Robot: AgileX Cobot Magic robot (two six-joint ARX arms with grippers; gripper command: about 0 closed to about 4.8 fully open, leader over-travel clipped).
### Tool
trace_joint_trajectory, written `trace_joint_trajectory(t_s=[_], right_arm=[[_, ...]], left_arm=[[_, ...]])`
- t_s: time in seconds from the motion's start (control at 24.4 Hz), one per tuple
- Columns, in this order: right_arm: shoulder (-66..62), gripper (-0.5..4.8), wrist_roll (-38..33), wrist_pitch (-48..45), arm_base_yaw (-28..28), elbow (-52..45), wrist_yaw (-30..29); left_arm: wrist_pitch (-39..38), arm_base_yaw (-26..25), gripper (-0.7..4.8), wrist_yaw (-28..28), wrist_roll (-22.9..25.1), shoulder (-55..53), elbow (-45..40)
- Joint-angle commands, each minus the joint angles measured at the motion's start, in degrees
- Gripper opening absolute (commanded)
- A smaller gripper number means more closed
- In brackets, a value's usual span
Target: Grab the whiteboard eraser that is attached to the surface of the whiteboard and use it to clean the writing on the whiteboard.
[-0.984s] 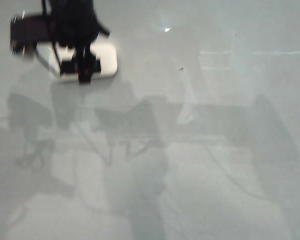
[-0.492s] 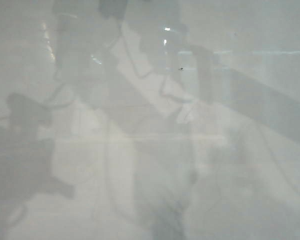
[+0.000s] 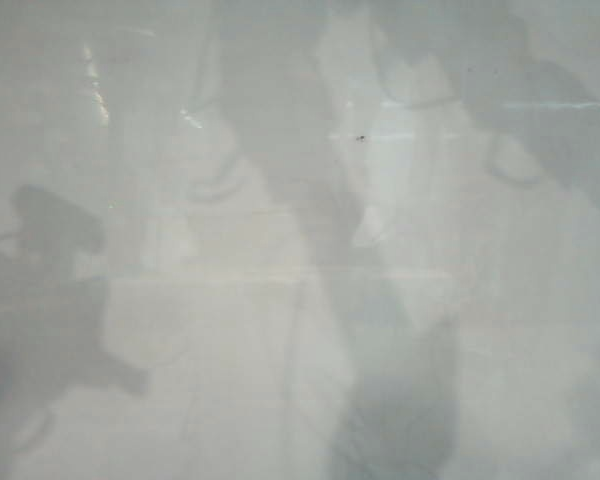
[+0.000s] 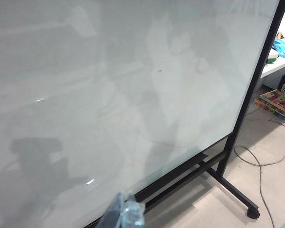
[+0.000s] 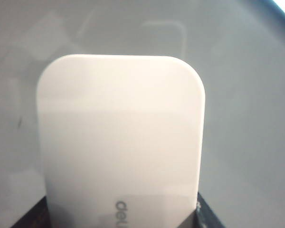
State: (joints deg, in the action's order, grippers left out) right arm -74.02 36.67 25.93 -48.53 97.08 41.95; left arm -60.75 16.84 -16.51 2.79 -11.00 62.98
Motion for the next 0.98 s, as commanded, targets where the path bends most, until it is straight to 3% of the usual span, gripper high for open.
trace_joint_trajectory(t_s=[0.04,0.29,0.49,0.66,0.78,0.98], right_arm=[[6.8,1.25,-3.9,-1.8,2.3,-7.2,-4.4],[24.3,1.25,-4.1,-14.5,5.4,-30.3,-13.6],[34.7,1.25,-4.2,-21.7,5.3,-43.6,-15.3],[39.9,1.25,-4.1,-35.0,6.1,-55.0,-15.3],[39.2,1.25,-4.2,-47.2,10.7,-62.5,-16.4],[25.1,1.25,-18.0,-60.3,27.6,-65.7,-23.7]], left_arm=[[0.3,0.0,-0.05,-0.2,0.0,0.0,0.1],[0.3,0.0,-0.05,-0.2,0.0,0.0,0.1],[0.5,0.0,-0.05,0.1,1.7,0.0,0.1],[0.5,0.0,-0.05,-0.3,1.5,0.0,0.1],[1.1,0.0,-0.05,-0.2,1.5,0.0,0.1],[1.5,0.0,-0.05,-0.4,1.4,0.0,0.1]])
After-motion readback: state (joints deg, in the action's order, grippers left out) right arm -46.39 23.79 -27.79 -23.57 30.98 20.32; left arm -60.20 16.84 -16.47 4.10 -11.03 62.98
